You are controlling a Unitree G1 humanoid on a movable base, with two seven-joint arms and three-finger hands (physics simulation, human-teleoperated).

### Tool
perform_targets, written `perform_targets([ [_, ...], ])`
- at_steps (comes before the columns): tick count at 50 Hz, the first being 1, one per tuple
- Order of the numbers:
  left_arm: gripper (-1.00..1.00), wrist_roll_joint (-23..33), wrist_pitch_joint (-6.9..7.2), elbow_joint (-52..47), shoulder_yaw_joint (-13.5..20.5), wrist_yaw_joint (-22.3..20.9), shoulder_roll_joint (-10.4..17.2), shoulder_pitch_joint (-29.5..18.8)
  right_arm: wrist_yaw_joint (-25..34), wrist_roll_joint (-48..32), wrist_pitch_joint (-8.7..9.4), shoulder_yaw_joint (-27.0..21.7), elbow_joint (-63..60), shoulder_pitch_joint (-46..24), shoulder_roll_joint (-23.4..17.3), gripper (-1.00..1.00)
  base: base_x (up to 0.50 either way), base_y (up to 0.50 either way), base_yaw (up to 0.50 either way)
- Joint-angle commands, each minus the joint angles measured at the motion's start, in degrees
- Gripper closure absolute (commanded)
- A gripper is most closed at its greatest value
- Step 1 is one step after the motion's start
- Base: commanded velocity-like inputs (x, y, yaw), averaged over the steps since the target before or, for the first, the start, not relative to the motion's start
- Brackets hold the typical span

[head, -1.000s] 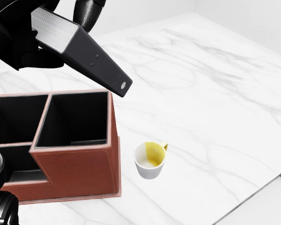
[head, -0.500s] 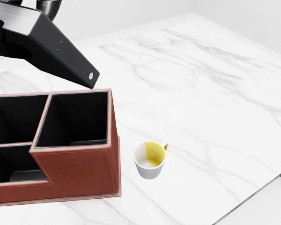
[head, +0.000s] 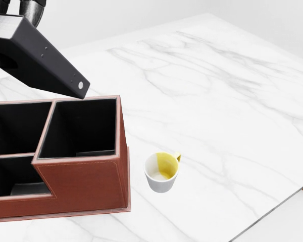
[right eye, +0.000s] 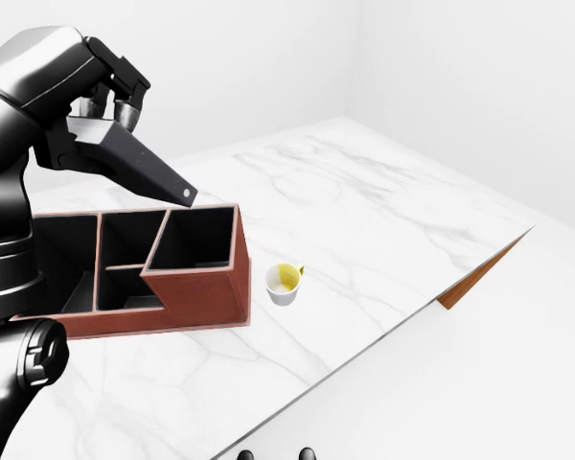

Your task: Pick up the book and place it in the right compartment of the caddy.

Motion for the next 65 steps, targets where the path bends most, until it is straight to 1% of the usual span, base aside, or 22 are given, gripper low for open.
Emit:
perform_targets([
  [1,1.0,-1.0,0.0,0.4,0.9,1.5,0.5,0.0,-0.1,0.0,0.0,0.0,0.0,0.0,-0.1,-1.0,0.0,0.0,0.0],
  [20,1.0,-1.0,0.0,0.4,0.9,1.5,0.5,0.0,-0.1,0.0,0.0,0.0,0.0,0.0,-0.1,-1.0,0.0,0.0,0.0],
  [22,1.0,-0.6,0.0,1.0,0.8,2.2,0.3,-0.1,-0.1,0.2,0.0,0.0,0.4,0.0,-0.3,-1.0,0.0,0.0,0.0],
  [28,1.0,1.7,0.0,3.9,0.2,4.0,0.0,-0.4,0.1,0.1,0.0,0.0,0.2,0.0,-0.2,-1.0,0.0,0.0,0.0],
  [30,1.0,4.4,0.0,5.4,-0.6,5.0,-0.1,-0.2,0.1,-0.1,0.0,0.0,0.4,0.0,-0.3,-1.0,0.0,0.0,0.0],
  [31,1.0,4.6,0.0,5.5,-0.5,5.0,-0.2,-0.3,0.1,-0.1,0.0,0.0,0.4,0.0,-0.3,-1.0,0.0,0.0,0.0],
  [32,1.0,4.8,0.0,6.6,-0.7,5.8,-0.8,-0.5,0.3,-0.5,0.0,0.0,0.4,-0.1,-0.2,-1.0,0.0,0.0,0.0],
  [36,1.0,6.0,0.0,7.5,-1.2,6.2,-1.7,-0.7,0.3,-0.4,0.0,0.0,0.4,0.0,-0.2,-1.0,0.0,0.0,0.0],
  [39,1.0,8.1,0.0,8.2,-1.6,6.7,-2.2,-0.8,0.1,-0.3,0.0,0.0,0.5,0.0,-0.3,-1.0,0.0,0.0,0.0],
  [40,1.0,9.5,0.0,9.0,-2.1,7.2,-2.3,-1.3,0.1,-0.2,0.0,0.0,0.5,0.0,-0.4,-1.0,0.0,0.0,0.0],
  [45,1.0,11.0,0.0,10.2,-2.5,7.0,-3.3,-2.2,-0.1,0.0,0.0,0.0,0.3,0.0,-0.4,-1.0,0.0,0.0,0.0],
  [49,1.0,13.3,0.0,13.0,-3.5,8.7,-4.4,-2.5,-0.1,0.0,0.0,0.0,0.5,0.0,-0.4,-1.0,0.0,0.0,0.0],
  [54,1.0,14.6,0.0,14.8,-3.6,9.9,-5.2,-2.7,0.0,0.1,0.0,0.0,0.6,0.0,-0.4,-1.0,0.0,0.0,0.0],
  [65,1.0,16.9,0.0,17.8,-4.0,11.7,-5.5,-3.3,-0.1,0.3,0.0,0.0,0.6,0.1,-0.5,-1.0,0.0,0.0,0.0],
])
